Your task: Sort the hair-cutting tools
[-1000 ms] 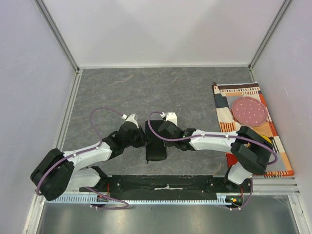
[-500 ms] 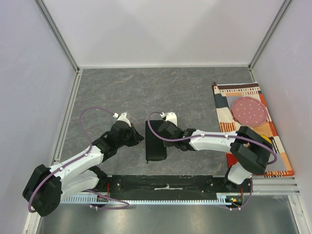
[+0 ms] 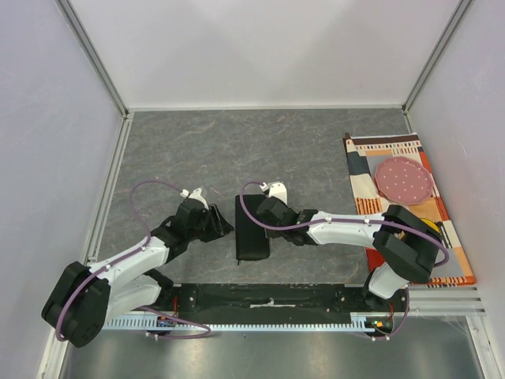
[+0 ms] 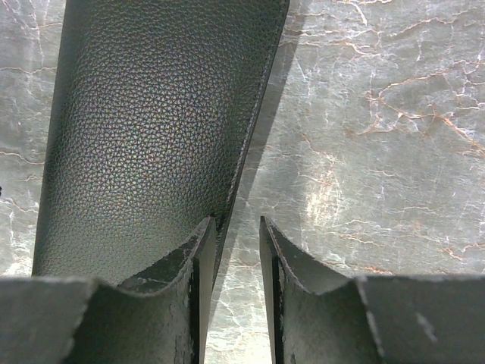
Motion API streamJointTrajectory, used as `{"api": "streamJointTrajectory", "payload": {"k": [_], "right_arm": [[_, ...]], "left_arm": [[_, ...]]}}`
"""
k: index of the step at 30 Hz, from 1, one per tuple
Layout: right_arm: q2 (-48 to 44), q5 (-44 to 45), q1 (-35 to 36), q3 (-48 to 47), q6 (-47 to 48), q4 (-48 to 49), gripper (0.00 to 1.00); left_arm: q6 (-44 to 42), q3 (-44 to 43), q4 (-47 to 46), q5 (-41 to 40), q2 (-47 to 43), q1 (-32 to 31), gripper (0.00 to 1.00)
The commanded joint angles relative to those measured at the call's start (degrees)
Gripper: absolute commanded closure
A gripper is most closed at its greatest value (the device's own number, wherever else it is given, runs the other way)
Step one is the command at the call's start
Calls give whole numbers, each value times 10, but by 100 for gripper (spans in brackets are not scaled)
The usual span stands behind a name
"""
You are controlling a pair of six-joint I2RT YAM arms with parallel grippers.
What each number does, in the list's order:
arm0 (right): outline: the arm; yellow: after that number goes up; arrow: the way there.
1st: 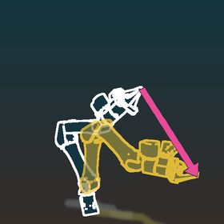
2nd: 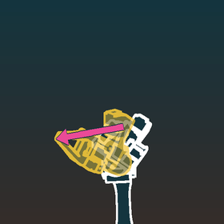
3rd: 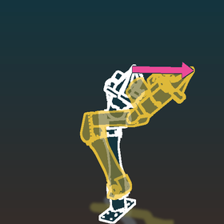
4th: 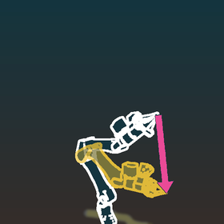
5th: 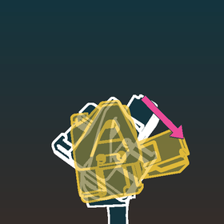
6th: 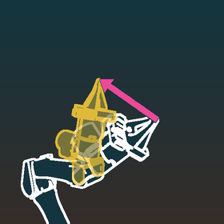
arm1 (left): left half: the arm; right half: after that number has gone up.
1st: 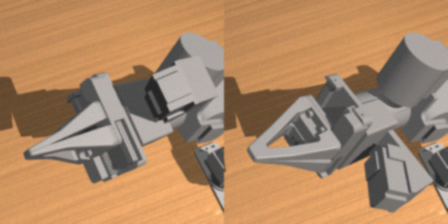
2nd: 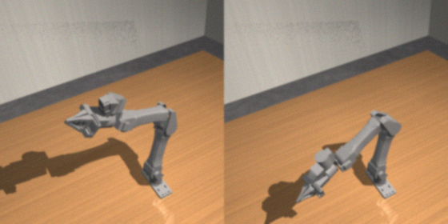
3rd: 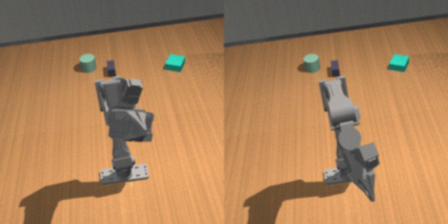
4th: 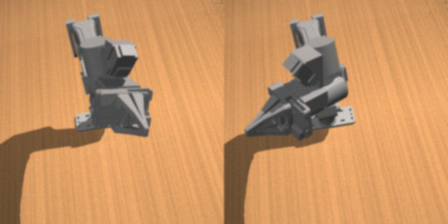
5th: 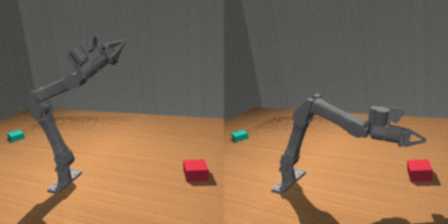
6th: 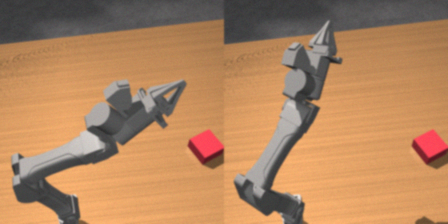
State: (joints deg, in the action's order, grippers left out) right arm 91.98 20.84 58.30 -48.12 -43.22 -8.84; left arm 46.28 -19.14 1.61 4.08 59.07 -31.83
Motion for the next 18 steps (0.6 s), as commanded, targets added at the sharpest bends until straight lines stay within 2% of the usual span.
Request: {"api": "streamJointTrajectory", "payload": {"k": [1,2,5,11,18], "right_arm": [[18,-14,2,23,2,19,62],[17,-13,3,25,2,20,62],[16,-14,2,29,1,24,62],[17,-15,2,31,1,30,62],[14,-33,-5,41,2,37,65]], "left_arm": [[-28,2,-56,43,17,11,40],[-33,2,-60,47,18,11,34],[-40,4,-78,66,28,15,25],[-40,-9,-114,114,110,22,25],[-39,5,-179,131,159,25,25]]}}
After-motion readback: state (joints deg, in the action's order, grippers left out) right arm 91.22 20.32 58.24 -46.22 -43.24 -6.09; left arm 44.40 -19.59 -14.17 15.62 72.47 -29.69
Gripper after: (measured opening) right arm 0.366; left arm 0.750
